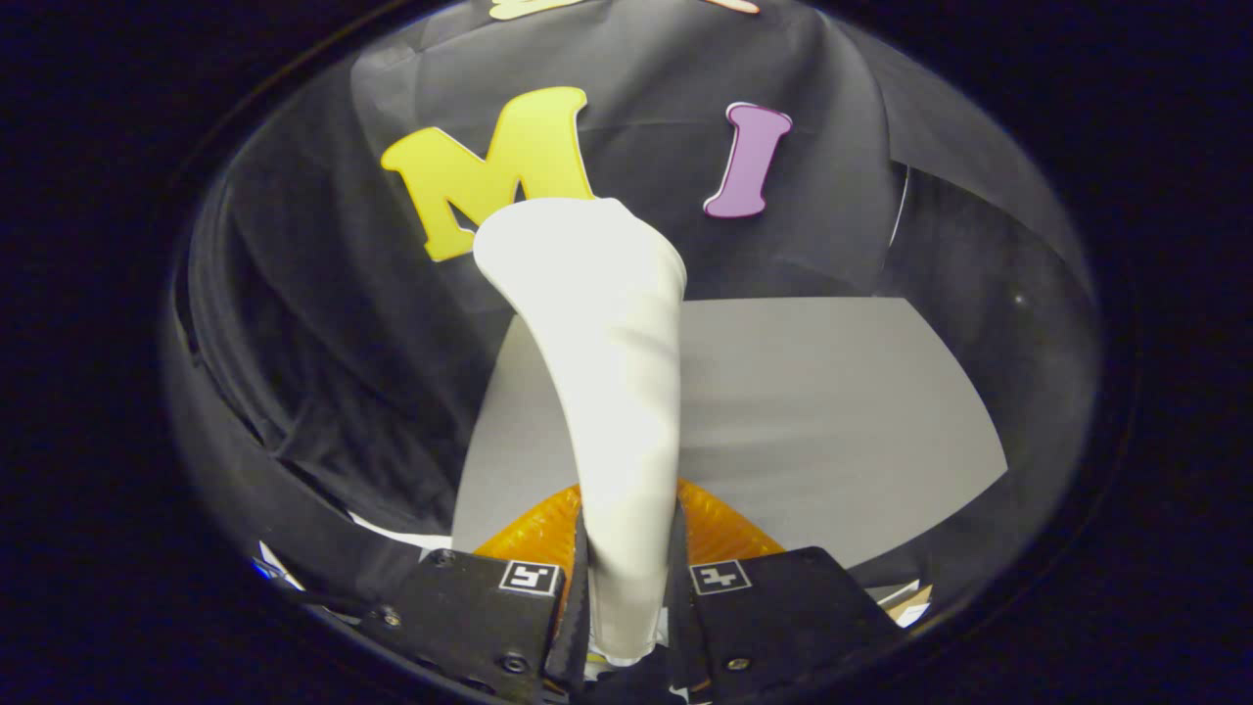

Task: Iron the clothes twice with a garment steamer, once on the left side and once on the right side.

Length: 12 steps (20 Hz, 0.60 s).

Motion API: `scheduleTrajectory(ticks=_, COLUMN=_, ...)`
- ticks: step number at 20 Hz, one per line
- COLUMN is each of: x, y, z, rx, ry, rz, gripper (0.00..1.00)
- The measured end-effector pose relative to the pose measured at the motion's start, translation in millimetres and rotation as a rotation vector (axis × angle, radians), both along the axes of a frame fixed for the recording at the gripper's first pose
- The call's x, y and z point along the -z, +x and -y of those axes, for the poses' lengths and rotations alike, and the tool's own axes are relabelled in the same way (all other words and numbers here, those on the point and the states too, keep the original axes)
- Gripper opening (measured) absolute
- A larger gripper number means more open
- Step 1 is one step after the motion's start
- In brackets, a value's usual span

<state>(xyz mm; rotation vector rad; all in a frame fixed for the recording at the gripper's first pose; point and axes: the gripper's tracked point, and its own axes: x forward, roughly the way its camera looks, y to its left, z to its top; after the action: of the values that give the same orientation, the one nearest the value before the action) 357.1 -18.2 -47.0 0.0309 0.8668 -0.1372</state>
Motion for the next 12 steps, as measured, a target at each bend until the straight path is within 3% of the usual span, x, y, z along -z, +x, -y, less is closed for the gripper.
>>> scheduleTrajectory(ticks=5, x=-41.2, y=-43.8, z=-38.6, rx=-0.046, ry=0.070, rz=0.103, gripper=0.35)
scheduleTrajectory(ticks=8, x=-83.4, y=-68.3, z=-65.8, rx=-0.083, ry=0.092, rz=0.232, gripper=0.35)
scheduleTrajectory(ticks=12, x=-135.5, y=-101.0, z=-97.8, rx=-0.137, ry=0.050, rz=0.393, gripper=0.35)
